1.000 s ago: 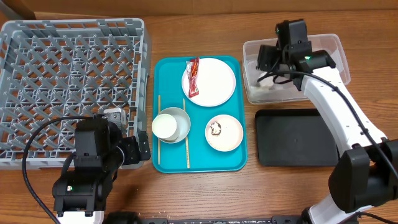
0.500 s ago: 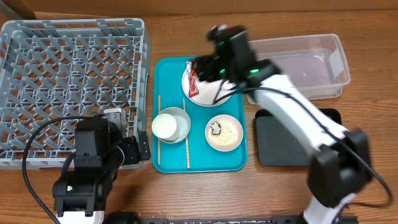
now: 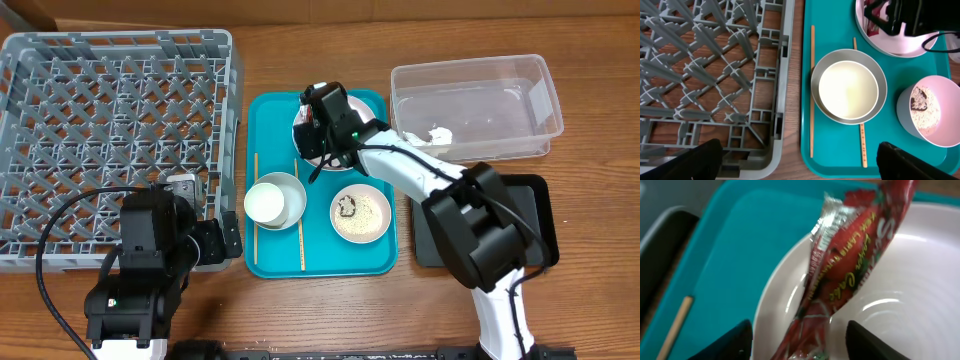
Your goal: Sort waste into correct bins and load items into the dishwasher
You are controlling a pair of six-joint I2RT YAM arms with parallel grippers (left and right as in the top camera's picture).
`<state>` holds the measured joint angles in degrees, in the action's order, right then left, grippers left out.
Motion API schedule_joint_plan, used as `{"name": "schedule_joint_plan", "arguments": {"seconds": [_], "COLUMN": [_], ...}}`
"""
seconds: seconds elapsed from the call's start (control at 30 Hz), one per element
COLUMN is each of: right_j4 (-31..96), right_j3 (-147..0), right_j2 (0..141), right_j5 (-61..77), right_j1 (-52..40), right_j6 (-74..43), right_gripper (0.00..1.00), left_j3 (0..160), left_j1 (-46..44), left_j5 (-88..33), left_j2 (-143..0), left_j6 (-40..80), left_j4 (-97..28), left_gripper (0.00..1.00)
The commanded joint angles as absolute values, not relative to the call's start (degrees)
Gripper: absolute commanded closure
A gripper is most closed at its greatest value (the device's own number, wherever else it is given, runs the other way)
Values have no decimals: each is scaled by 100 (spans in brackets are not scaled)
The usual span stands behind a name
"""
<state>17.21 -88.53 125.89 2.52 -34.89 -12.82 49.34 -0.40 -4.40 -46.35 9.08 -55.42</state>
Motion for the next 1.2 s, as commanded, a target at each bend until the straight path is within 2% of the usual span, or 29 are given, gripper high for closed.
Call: {"name": "schedule_joint_plan", "arguments": {"seconds": [0.0,0.07,0.13,0.3,0.47,0.57,0.67,0.83,0.87,0.9,0.97,1.03,1.1,1.17], "right_j4": [1710,1745,1750,2093,2775,3350,4390,5111,5070,5017,4888,4805,4895,5050], "right_j3": [-8947,-8949,-8954,-9048,-9056,-9056,-9056,-8726,-8538,-8475,-8468,-8578,-8757,-8938], "right_j2": [12807,12803,12672,11885,10648,10099,9797,9911,9924,9924,9922,9856,9758,9588], "right_j5": [145,148,134,-405,-1116,-1111,-875,-62,-27,-27,-23,-25,-25,38], "right_j1": [-3494,-3492,-3492,-3282,-2744,-2268,-1496,-753,-666,-648,-639,-639,-639,-639], "right_j6": [-1354,-1352,-1350,-1350,-1378,-1879,-2720,-2856,-2856,-2849,-2670,-2340,-2154,-1999], "right_gripper": [53,75,87,96,96,96,96,96,90,80,72,37,29,28], "left_j3": [5054,5054,5054,5054,5054,5054,5054,5054,5054,5054,5054,5054,5054,5054], "left_j1": [-73,-73,-73,-73,-73,-73,-73,-73,-73,-73,-73,-73,-73,-73], "left_j5": [-403,-403,-403,-403,-403,-403,-403,-403,-405,-405,-405,-405,-405,-405], "left_j2": [-4602,-4602,-4602,-4602,-4602,-4602,-4602,-4602,-4606,-4622,-4626,-4628,-4628,-4628], "left_j6": [943,943,943,943,943,943,943,943,945,945,945,945,943,943], "left_j4": [-5570,-5568,-5568,-5568,-5568,-5564,-5564,-5548,-5542,-5537,-5540,-5535,-5548,-5548], "left_gripper": [0,0,0,0,0,0,0,0,0,0,0,0,0,0]}}
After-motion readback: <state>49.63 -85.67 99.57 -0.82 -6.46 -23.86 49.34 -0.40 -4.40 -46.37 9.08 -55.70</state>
